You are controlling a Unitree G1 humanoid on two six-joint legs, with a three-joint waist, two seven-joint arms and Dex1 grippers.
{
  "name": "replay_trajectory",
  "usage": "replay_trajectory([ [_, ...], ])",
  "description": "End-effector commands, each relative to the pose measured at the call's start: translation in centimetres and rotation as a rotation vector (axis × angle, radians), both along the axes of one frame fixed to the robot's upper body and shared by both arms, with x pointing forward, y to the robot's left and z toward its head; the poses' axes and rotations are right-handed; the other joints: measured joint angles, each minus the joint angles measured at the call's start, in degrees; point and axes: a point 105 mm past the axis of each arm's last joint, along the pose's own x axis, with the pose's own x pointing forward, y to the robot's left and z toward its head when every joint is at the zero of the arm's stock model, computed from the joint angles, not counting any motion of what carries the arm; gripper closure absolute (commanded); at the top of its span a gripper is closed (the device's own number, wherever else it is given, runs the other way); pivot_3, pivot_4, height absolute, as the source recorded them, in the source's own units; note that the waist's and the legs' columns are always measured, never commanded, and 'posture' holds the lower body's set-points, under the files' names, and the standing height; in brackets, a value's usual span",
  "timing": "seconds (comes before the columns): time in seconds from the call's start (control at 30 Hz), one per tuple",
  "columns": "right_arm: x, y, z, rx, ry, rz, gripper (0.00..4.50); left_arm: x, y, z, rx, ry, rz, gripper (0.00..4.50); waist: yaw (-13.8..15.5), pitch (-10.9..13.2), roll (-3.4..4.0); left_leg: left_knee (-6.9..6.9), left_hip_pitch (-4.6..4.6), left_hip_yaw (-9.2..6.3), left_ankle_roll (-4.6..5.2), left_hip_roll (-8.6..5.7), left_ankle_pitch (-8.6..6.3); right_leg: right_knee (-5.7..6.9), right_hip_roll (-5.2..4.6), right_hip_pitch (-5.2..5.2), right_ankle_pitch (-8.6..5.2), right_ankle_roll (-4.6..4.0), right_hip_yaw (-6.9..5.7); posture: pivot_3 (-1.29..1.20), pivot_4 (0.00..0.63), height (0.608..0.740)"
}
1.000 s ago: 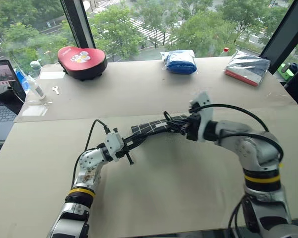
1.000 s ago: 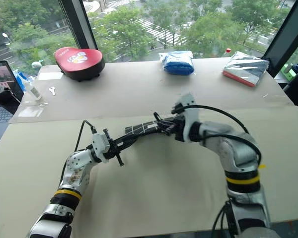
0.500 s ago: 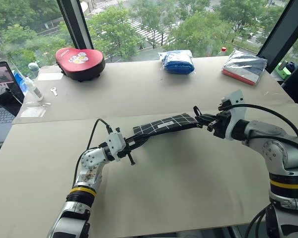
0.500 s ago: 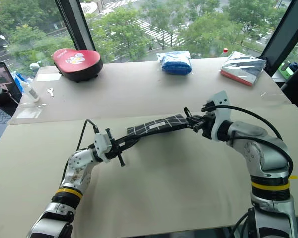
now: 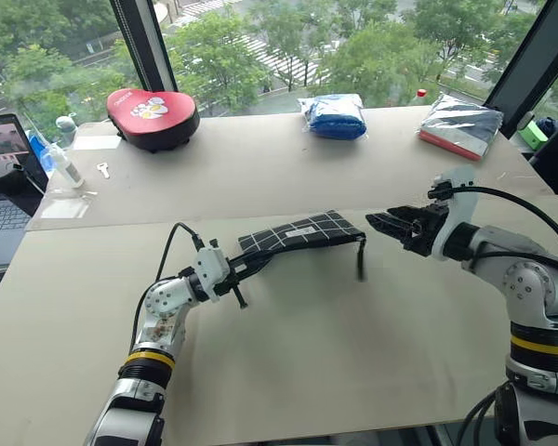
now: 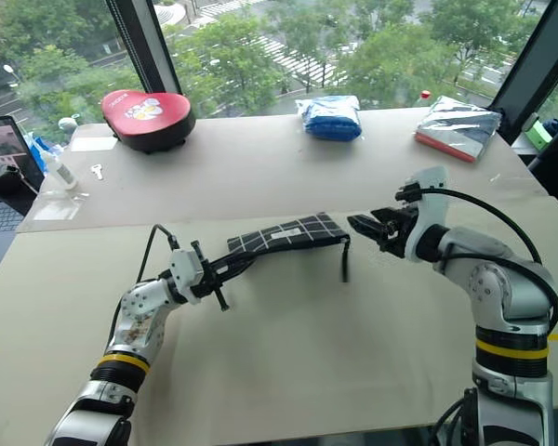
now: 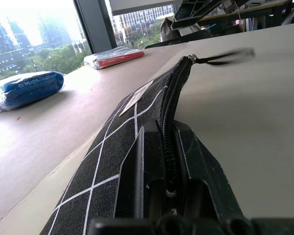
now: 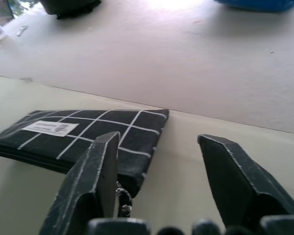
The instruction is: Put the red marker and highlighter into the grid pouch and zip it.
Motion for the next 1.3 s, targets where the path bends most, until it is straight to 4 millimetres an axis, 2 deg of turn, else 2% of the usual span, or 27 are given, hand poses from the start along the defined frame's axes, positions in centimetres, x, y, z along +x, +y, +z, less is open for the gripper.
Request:
replay_trajectory([
  [0.03, -2.7, -0.5, 1.5, 0.005, -0.059, 0.099, 1.15, -0.3, 0.1, 0.5, -0.003, -0.029, -0.011, 4.5, 0.42, 0.0, 0.0, -0.02, 0.0, -0.04, 0.01, 0.0, 0.0, 0.0, 0.0, 0.01, 0.0, 0.0, -0.03, 0.0, 0.15, 0.74],
  [0.2, -8.2, -2.6, -2.1, -0.176, -0.023, 0.253, 1.15, -2.0, -0.8, 0.2, 0.072, -0.05, -0.143, 4.5, 1.41, -0.01, 0.02, -0.04, -0.05, -0.1, 0.1, -0.05, -0.06, -0.04, -0.02, 0.05, 0.01, 0.03, -0.15, 0.0, 0.15, 0.74],
  [0.27, -9.6, -3.4, -3.7, -0.211, 0.017, 0.271, 1.15, -2.5, -1.0, 0.1, 0.094, -0.054, -0.185, 4.5, 1.1, -0.01, 0.02, -0.07, -0.03, -0.05, 0.14, -0.05, -0.09, -0.07, 0.0, 0.05, 0.01, 0.05, -0.16, 0.0, 0.15, 0.74],
  [0.37, -10.1, -4.7, -5.1, -0.234, 0.026, 0.23, 1.15, -2.8, -1.2, 0.1, 0.108, -0.057, -0.222, 4.5, 0.43, -0.01, 0.02, -0.05, 0.08, 0.23, 0.15, -0.03, -0.09, -0.28, -0.05, 0.09, 0.05, 0.1, 0.01, 0.0, 0.15, 0.74],
  [0.57, -8.3, -5.4, -6.3, -0.23, -0.027, 0.108, 1.15, -3.3, -1.7, -0.1, 0.122, -0.045, -0.284, 4.5, 0.57, 0.02, -0.04, -0.04, 0.3, 0.66, 0.12, 0.34, -0.08, -0.49, 0.17, 0.32, 0.39, 0.04, 0.09, 0.0, 0.15, 0.74],
  [0.6, -8.0, -5.5, -6.3, -0.233, -0.039, 0.092, 1.08, -3.2, -1.6, -0.1, 0.119, -0.023, -0.29, 4.09, 0.58, 0.02, -0.03, -0.04, 0.32, 0.69, 0.08, 0.36, -0.06, -0.48, 0.17, 0.32, 0.43, -0.01, 0.09, 0.0, 0.15, 0.74],
  [0.7, -7.4, -5.9, -6.3, -0.236, -0.054, 0.069, 1.05, -3.5, -1.5, -0.2, 0.101, 0.037, -0.322, 3.22, 0.58, 0.02, -0.03, -0.04, 0.33, 0.75, 0.05, 0.39, -0.04, -0.48, 0.2, 0.31, 0.47, -0.07, 0.12, 0.0, 0.15, 0.74],
  [0.8, -7.3, -5.9, -6.0, -0.229, -0.059, 0.086, 1.05, -3.1, -1.1, 0.1, 0.081, 0.044, -0.28, 2.18, 0.57, 0.02, -0.03, -0.04, 0.35, 0.74, 0.06, 0.41, -0.04, -0.48, 0.24, 0.3, 0.5, -0.1, 0.13, 0.0, 0.15, 0.74],
  [0.93, -7.5, -5.8, -5.3, -0.21, -0.058, 0.121, 1.05, -3.4, -0.8, 1.4, -0.049, 0.168, -0.276, 0.83, 0.57, 0.02, -0.02, -0.05, 0.34, 0.75, 0.06, 0.46, -0.04, -0.48, 0.3, 0.25, 0.5, -0.1, 0.12, 0.0, 0.15, 0.74],
  [1.1, -7.4, -6.5, -4.7, -0.196, -0.062, 0.13, 1.05, -2.7, 0.8, 3.6, -0.262, 0.453, -0.19, 0.83, 0.51, 0.02, -0.02, -0.05, 0.34, 0.75, 0.07, 0.56, -0.06, -0.49, 0.42, 0.21, 0.5, -0.1, 0.14, 0.0, 0.15, 0.74],
  [1.17, -7.3, -6.8, -3.9, -0.173, -0.081, 0.128, 1.05, -2.0, 2.7, 3.4, -0.288, 0.566, -0.054, 0.83, 0.42, 0.02, -0.02, -0.05, 0.34, 0.75, 0.05, 0.66, -0.06, -0.48, 0.57, 0.19, 0.5, -0.11, 0.19, 0.0, 0.15, 0.74],
  [1.3, -7.2, -7.3, -2.4, -0.12, -0.125, 0.13, 1.05, -2.9, 7.2, 2.5, -0.27, 0.697, 0.095, 0.83, -0.02, 0.02, 0.0, -0.15, 0.54, 0.76, -0.2, 0.88, -0.16, -0.45, 0.85, 0.17, 0.51, -0.16, 0.24, 0.0, 0.15, 0.74],
])
